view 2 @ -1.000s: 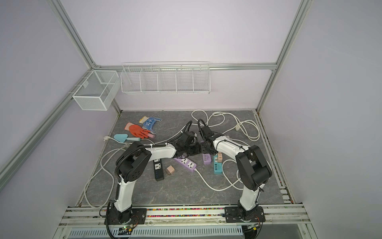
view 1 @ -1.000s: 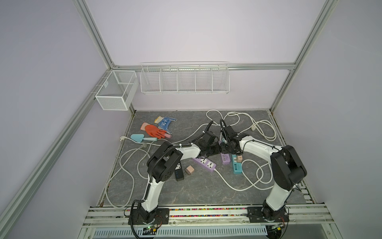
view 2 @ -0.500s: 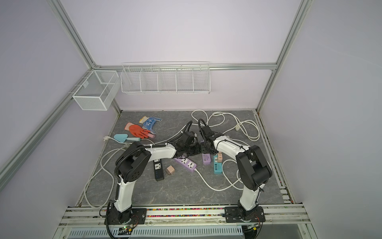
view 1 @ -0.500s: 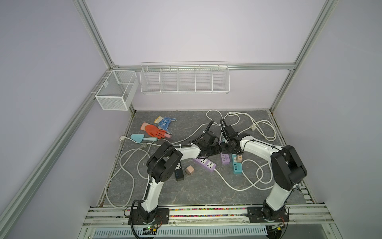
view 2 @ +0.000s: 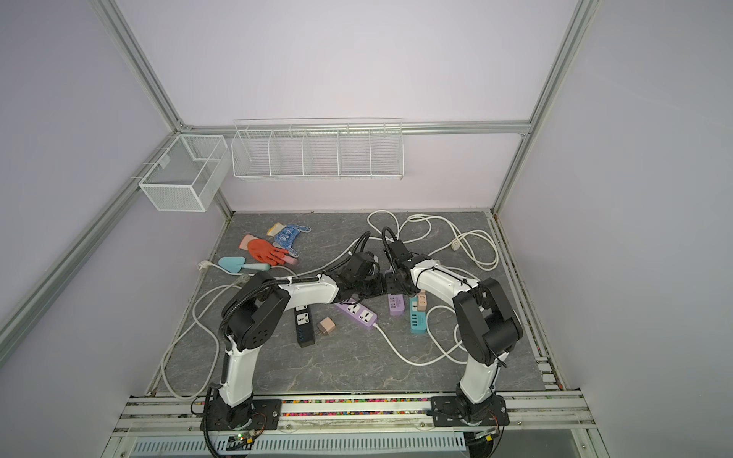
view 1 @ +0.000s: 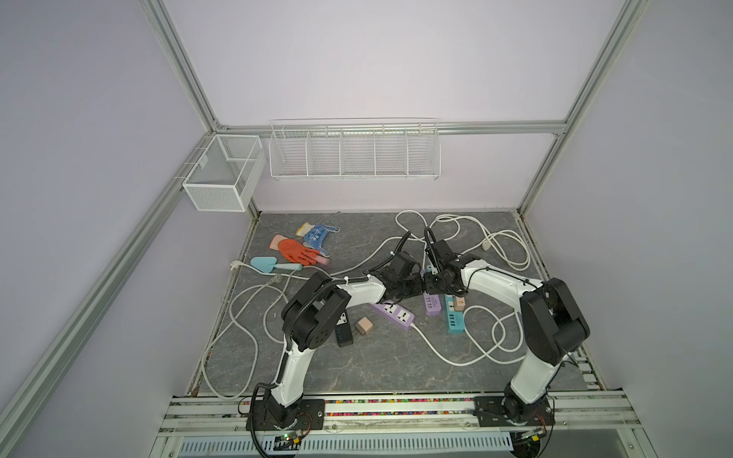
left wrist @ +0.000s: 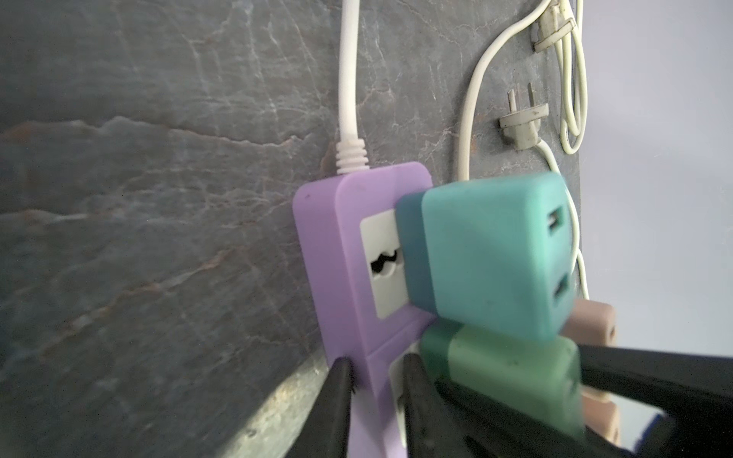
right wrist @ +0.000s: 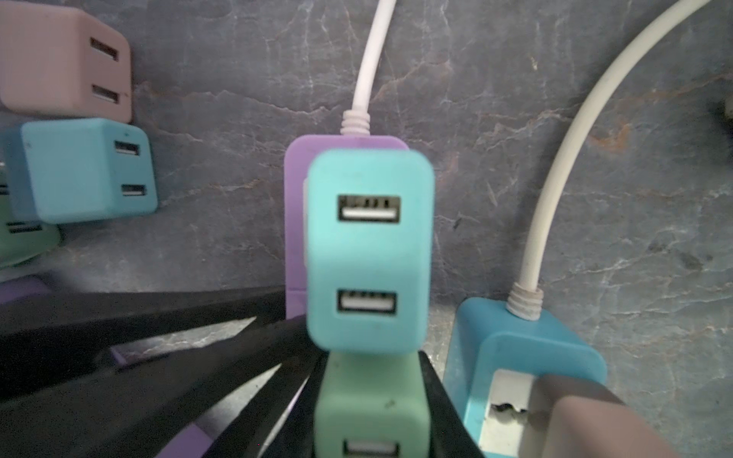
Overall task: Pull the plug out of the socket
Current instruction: 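Tug the green adapter away from the purple strip with the right gripper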
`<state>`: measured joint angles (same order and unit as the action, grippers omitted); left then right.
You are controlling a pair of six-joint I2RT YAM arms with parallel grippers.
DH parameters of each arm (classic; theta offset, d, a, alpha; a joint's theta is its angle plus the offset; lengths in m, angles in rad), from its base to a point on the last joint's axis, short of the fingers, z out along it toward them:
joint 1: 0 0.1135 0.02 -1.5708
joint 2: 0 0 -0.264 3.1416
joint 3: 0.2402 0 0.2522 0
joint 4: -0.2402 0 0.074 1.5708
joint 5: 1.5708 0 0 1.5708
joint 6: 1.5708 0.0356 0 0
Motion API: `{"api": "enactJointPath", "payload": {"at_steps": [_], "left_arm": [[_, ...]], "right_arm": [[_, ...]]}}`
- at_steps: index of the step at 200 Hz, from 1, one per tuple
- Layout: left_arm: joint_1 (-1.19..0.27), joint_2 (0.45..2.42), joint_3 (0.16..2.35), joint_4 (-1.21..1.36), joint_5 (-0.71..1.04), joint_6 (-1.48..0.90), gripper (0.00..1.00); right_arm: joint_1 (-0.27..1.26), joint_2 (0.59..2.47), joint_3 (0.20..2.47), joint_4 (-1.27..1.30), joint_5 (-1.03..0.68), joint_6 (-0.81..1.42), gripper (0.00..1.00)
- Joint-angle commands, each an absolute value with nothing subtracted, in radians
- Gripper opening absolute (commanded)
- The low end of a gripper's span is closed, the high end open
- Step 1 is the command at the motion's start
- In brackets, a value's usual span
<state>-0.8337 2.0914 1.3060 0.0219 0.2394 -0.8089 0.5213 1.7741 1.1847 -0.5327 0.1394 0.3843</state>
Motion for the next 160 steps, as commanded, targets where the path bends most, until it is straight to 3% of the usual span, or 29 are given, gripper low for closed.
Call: {"api": "enactJointPath", "payload": {"at_steps": [1,160], "left_arm": [[-0.84,2.138,1.287,-0.144,0.189,-0.789,0.23],[-0.847,2.12,1.27,-0.147,0.173,-0.793,0.21]], "right_arm": [[0.518,1.728,1.197,-0.574,0.134,0.361,0.18],[0.54,1.722,1.216,-0.567,0.106,0.377,0.14]]}}
